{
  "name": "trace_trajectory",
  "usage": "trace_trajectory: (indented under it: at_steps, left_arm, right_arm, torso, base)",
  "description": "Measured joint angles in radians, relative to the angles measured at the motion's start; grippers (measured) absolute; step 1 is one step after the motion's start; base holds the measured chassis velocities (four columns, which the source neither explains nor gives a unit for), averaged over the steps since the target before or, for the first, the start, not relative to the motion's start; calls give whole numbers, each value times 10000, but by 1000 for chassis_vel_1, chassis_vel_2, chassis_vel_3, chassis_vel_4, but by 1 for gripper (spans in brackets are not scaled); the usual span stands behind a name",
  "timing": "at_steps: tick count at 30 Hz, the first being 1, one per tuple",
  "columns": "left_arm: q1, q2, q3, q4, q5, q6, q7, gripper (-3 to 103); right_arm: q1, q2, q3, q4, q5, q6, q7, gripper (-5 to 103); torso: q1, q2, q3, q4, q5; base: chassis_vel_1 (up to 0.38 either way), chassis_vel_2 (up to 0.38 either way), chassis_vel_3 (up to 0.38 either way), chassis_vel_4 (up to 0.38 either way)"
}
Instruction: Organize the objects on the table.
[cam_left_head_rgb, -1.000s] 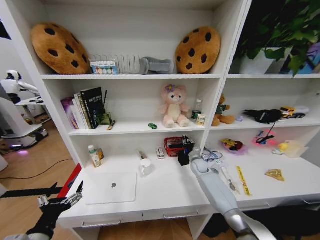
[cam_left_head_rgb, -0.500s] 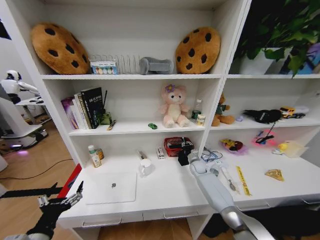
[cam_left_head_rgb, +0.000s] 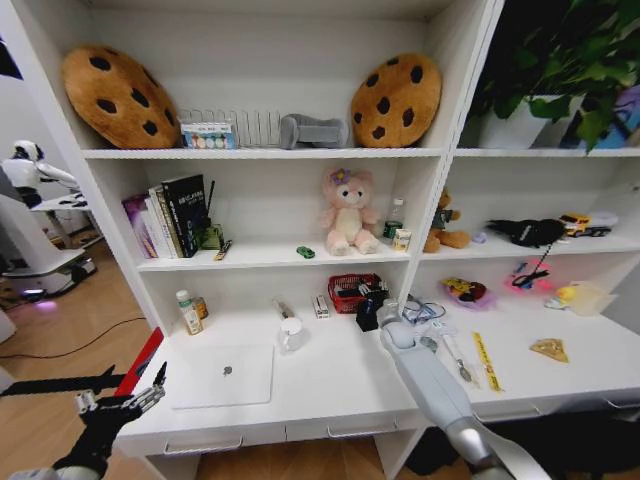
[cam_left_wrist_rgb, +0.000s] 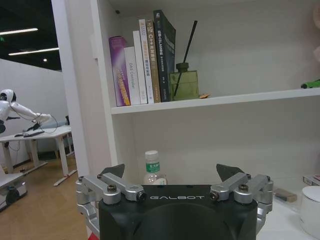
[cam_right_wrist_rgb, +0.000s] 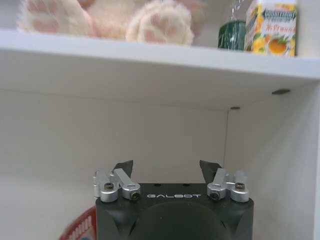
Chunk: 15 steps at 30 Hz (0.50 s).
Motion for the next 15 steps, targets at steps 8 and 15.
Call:
trace_trajectory:
  at_steps: [8,15]
  left_arm:
    - [-1,0,1,0,0,0,1,100]
    - [-1,0,0,0,0,0,0,100]
  right_arm:
    - [-3524,-1403,887,5004,1677,-2398,875,100]
    - [-5846,-1483,1884,6939,1746,-2958,1684,100]
  torso:
    - [-2,2,-3,0,-4]
    - [-1,1,-2,-5,0]
  base:
    - [0,0,0,0]
    - [0,0,0,0]
